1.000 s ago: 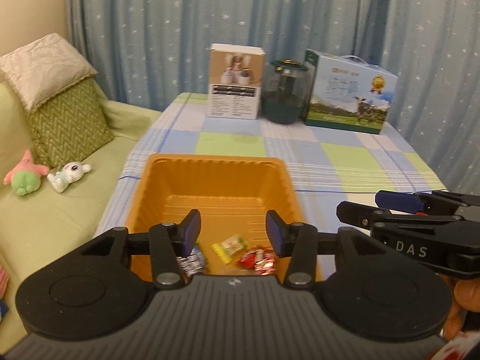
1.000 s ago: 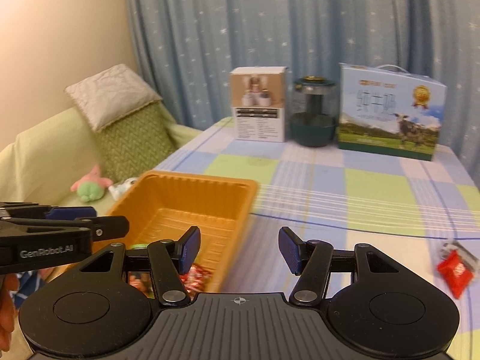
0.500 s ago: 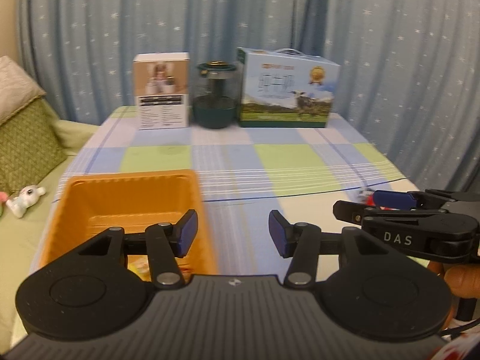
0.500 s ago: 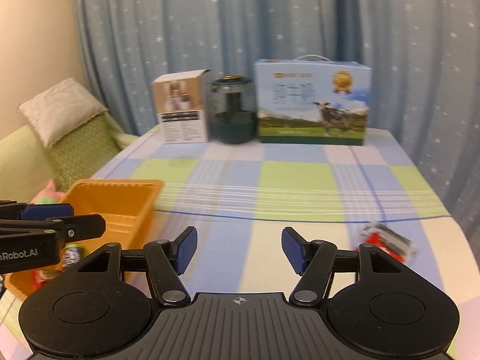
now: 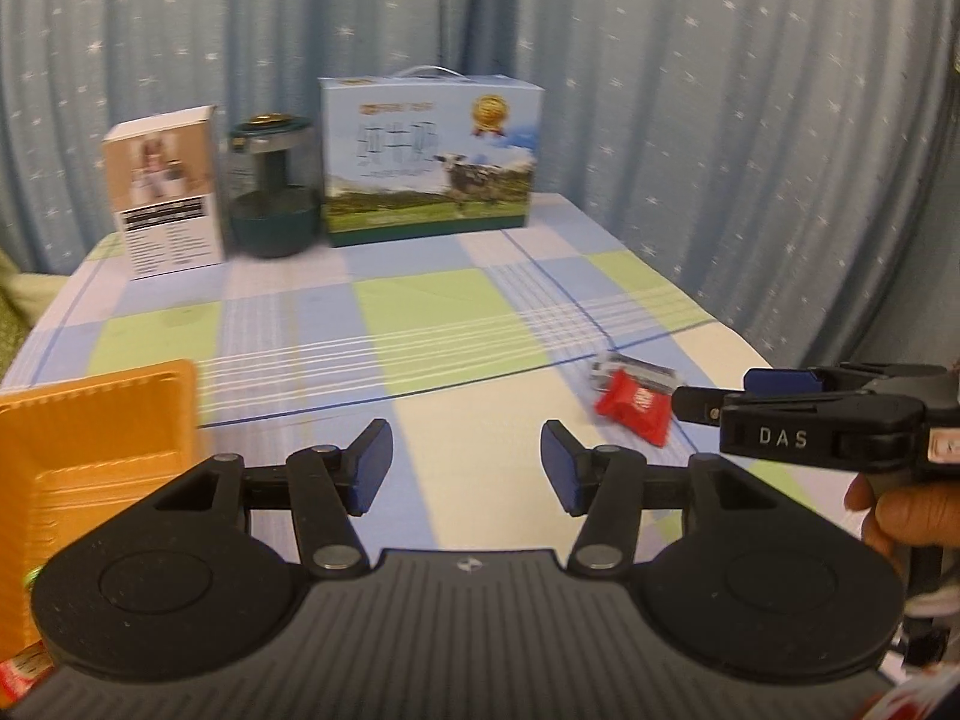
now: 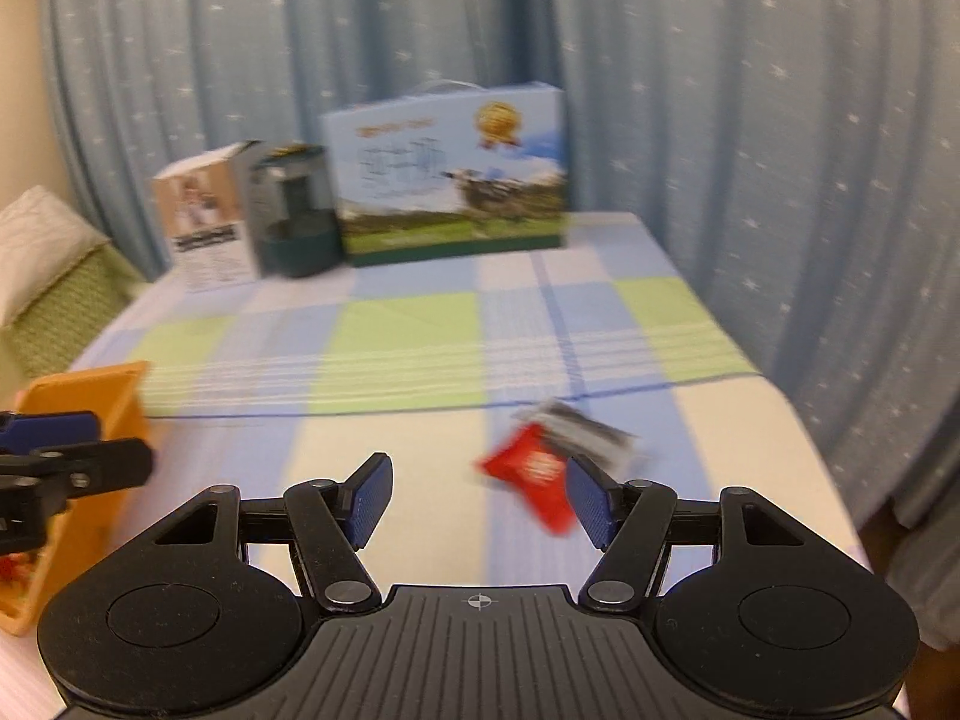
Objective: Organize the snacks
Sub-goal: 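Move both open tools away from the tray toward the red candy and clear packet, then grasp the red-wrapped candy with the left tool while the right grasps the clear dark-snack packet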
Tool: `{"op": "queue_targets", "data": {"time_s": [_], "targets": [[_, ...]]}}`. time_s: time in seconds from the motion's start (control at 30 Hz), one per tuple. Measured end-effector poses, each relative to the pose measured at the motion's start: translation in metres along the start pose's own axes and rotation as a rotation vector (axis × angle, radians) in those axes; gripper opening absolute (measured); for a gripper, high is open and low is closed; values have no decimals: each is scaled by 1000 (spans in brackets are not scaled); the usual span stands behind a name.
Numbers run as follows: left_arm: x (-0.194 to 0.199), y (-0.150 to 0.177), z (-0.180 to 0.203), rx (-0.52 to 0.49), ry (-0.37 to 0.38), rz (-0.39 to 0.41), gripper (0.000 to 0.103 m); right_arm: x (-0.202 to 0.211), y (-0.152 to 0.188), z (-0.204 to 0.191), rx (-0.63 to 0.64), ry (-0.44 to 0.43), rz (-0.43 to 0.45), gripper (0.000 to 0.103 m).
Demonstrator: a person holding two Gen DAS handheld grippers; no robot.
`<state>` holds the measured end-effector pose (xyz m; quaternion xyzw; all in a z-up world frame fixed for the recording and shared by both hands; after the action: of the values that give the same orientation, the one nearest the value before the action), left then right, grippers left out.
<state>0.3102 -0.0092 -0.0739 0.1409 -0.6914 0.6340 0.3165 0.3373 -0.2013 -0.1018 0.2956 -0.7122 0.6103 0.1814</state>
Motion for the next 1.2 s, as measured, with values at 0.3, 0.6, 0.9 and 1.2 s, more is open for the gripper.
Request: {"op": "queue_targets", "data": {"time_s": [0.3, 0.6, 0.9, 1.2], "targets": [[-51, -1, 45, -53, 90, -54, 55, -16, 2, 75, -51, 58, -46, 64], [-85, 8, 54, -87, 100, -110, 59, -60, 0, 87, -24, 59, -83, 64], [-99, 2, 31, -24, 86, -113, 61, -94, -4, 70, 59, 62, -51, 64], [-102, 0, 28, 5, 91, -110, 62, -99, 3, 49, 128, -6, -85, 64]]}}
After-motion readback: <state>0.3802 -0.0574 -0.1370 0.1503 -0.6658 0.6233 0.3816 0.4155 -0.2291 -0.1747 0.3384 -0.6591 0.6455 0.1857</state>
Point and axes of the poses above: each gripper's, at about its wrist camera, not at the fingertips, and x roughly against the way its jaws point, z to its right, y to its underside, the point moved 6 cm from there along -x, roughly the way its jaws point, and after that the axes turned 5 degrees about -x, right-handed, at the moved point
